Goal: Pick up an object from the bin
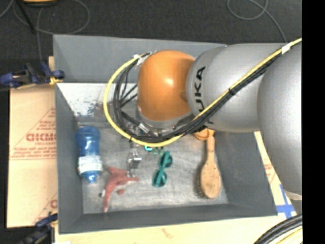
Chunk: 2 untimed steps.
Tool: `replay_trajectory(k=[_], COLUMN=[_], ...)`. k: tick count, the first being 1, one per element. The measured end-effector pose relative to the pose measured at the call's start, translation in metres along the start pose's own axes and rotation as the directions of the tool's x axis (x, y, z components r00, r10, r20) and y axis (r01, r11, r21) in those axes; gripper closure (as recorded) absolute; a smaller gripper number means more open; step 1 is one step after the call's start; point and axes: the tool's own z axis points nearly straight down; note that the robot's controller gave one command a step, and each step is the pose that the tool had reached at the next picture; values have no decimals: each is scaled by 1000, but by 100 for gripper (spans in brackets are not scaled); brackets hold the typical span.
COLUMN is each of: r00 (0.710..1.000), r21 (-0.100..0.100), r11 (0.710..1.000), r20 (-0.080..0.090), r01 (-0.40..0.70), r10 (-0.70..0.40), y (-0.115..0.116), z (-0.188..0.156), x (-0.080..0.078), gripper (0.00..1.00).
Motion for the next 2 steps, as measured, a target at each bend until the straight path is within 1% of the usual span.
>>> replay_trajectory(k=[1, 2], r00=[1000, 995], r21=[-1, -2], r11=[1000, 995], r20=[8, 11], r01=[-4, -98], r10=[4, 98], y=[-1, 7], z=[-4, 55], x=[-2, 9], gripper=[0, 0])
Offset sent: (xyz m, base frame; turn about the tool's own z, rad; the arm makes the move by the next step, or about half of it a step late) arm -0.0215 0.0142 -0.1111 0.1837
